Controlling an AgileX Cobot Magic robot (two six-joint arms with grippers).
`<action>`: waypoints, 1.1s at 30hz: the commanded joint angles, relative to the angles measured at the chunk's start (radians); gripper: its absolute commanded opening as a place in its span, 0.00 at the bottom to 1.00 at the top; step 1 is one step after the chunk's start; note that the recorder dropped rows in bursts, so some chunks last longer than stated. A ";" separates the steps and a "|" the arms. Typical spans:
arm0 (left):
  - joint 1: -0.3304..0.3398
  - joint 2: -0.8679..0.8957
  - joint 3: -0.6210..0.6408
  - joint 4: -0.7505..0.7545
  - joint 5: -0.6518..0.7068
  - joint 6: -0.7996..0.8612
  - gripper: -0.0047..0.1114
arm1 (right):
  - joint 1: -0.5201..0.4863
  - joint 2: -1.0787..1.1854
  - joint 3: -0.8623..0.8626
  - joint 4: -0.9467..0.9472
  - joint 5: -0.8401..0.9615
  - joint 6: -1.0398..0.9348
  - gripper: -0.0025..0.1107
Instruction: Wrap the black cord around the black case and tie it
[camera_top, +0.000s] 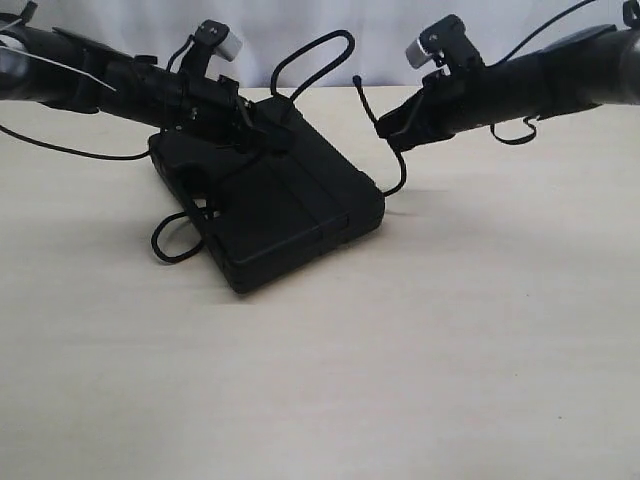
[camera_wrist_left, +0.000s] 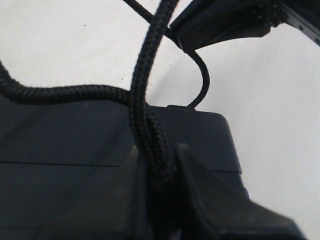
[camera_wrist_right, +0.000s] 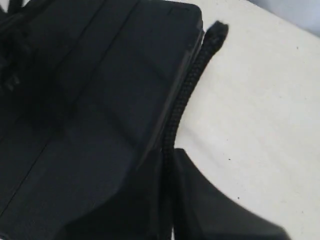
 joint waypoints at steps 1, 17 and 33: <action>0.002 -0.010 0.002 0.004 0.047 -0.005 0.04 | -0.004 -0.091 0.135 0.082 -0.007 -0.290 0.06; 0.000 -0.010 0.002 0.010 0.116 -0.029 0.04 | -0.001 -0.149 0.193 0.309 0.177 -0.507 0.06; -0.002 -0.010 0.002 0.020 0.111 -0.029 0.04 | -0.024 -0.151 0.193 0.348 -0.217 -0.084 0.06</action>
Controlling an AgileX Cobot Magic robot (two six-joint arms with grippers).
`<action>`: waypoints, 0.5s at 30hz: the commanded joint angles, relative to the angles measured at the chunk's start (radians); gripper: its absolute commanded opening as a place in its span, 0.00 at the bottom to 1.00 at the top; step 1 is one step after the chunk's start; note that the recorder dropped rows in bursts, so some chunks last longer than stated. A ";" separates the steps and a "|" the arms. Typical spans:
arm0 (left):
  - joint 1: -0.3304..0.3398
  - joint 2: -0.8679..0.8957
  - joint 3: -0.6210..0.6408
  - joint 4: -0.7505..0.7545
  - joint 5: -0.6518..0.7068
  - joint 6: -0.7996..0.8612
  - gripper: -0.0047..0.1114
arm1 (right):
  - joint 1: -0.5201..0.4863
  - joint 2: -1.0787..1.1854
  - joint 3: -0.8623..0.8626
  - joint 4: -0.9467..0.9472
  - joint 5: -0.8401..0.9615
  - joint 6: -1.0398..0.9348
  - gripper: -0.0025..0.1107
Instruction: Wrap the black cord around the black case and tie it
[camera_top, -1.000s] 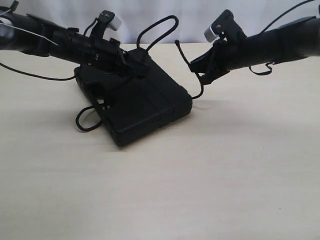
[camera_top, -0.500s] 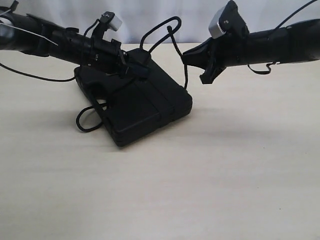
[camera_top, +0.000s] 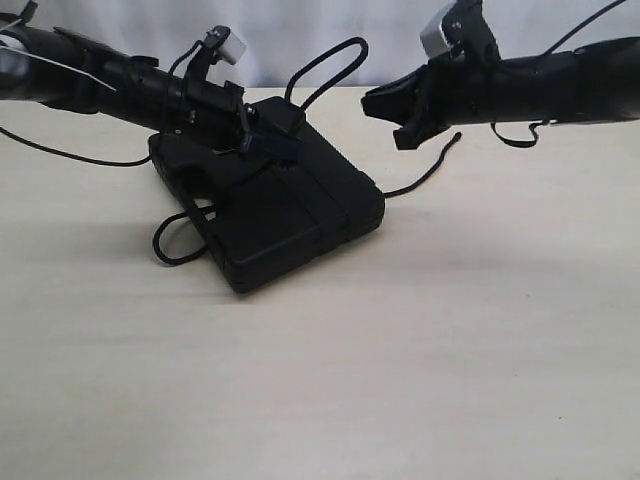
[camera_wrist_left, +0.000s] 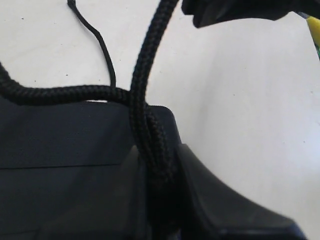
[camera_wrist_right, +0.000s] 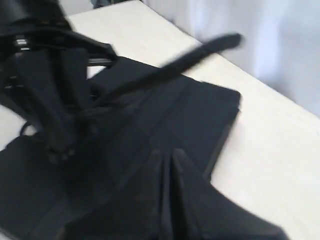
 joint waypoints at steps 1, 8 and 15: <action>-0.002 -0.010 0.002 -0.004 -0.040 -0.012 0.04 | -0.024 -0.012 0.000 -0.028 -0.454 0.403 0.06; -0.002 -0.010 0.002 -0.004 -0.063 -0.033 0.04 | -0.024 0.051 -0.084 -0.459 -0.618 0.865 0.31; -0.002 -0.010 0.002 -0.002 -0.065 -0.035 0.04 | -0.022 0.218 -0.423 -1.375 -0.221 1.873 0.43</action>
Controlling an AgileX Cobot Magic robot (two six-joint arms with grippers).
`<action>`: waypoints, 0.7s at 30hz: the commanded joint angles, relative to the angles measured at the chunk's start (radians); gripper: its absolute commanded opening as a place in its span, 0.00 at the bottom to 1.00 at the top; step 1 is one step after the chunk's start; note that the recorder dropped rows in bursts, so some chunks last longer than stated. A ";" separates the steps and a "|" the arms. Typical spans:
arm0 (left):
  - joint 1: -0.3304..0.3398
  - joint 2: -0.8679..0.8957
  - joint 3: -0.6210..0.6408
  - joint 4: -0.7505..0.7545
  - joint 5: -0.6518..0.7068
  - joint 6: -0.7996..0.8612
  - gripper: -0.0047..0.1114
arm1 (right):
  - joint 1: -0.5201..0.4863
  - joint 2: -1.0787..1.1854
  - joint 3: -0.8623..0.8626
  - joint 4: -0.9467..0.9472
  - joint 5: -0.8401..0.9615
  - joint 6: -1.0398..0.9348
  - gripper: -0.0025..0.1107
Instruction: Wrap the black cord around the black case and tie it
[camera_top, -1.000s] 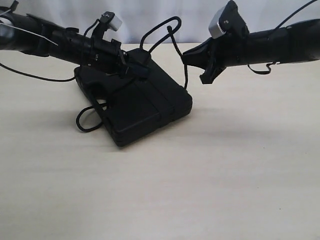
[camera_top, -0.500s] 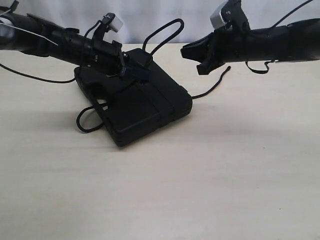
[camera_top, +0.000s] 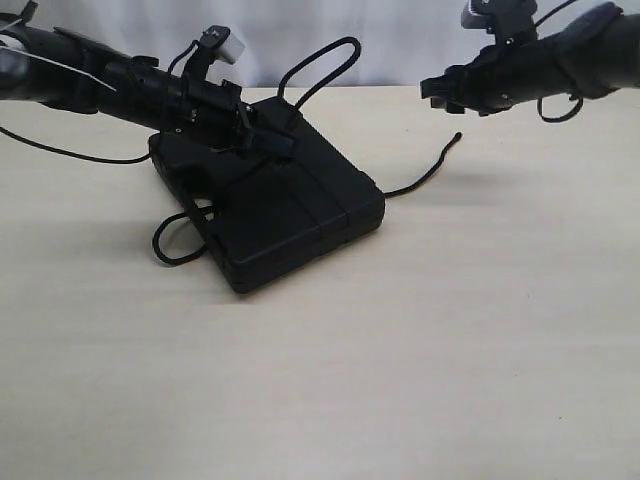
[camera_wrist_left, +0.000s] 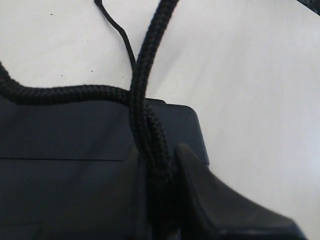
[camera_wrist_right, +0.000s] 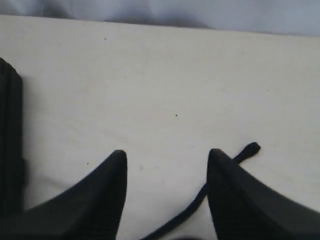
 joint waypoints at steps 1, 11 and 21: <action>-0.002 -0.010 0.002 -0.004 -0.005 -0.008 0.04 | 0.003 0.105 -0.230 -0.700 0.329 0.724 0.43; -0.002 -0.010 0.002 -0.002 -0.007 -0.008 0.04 | 0.069 0.239 -0.400 -0.789 0.491 0.878 0.43; -0.002 -0.010 0.002 0.005 -0.005 -0.008 0.04 | 0.106 0.295 -0.400 -0.933 0.393 1.046 0.43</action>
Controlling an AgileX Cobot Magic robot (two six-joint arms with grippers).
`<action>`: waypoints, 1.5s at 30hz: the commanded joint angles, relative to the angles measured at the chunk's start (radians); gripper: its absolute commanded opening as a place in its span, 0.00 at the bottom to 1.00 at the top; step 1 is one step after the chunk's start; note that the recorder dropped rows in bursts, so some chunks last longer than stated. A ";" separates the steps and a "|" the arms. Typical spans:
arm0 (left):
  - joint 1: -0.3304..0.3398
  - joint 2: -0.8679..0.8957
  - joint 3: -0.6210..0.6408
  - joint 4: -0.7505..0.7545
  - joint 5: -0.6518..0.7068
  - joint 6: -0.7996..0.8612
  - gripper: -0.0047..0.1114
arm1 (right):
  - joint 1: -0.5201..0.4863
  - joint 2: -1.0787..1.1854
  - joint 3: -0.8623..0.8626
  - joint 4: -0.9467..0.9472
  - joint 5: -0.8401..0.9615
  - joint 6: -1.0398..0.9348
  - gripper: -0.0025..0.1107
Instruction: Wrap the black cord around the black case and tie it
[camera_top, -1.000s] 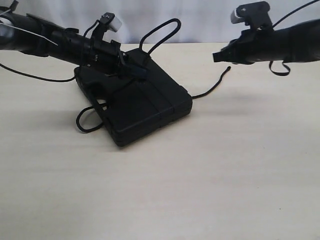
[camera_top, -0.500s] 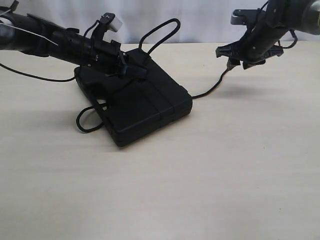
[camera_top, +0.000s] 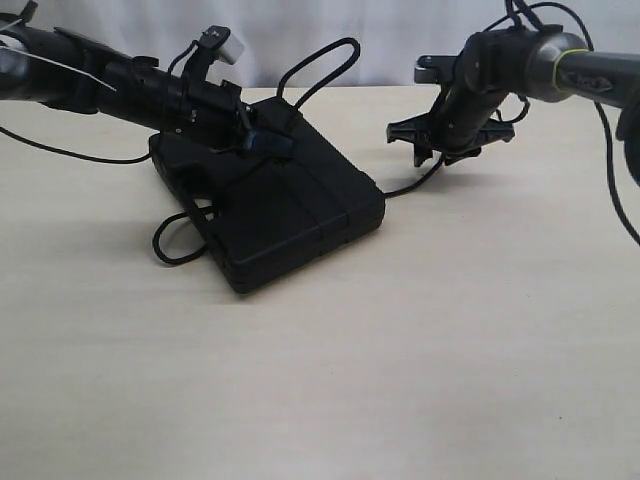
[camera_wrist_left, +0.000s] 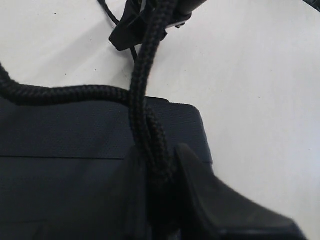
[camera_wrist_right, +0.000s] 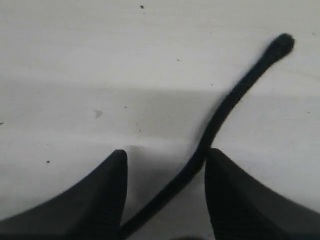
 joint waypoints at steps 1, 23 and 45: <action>-0.002 -0.010 0.002 0.000 0.003 -0.008 0.04 | -0.003 0.004 -0.008 -0.143 -0.007 0.122 0.43; -0.002 -0.010 0.002 0.015 0.011 -0.035 0.04 | -0.006 -0.124 0.142 0.106 -0.208 -0.290 0.06; -0.024 -0.010 -0.035 0.150 0.007 -0.162 0.04 | -0.032 -0.491 0.641 0.959 -0.408 -1.812 0.06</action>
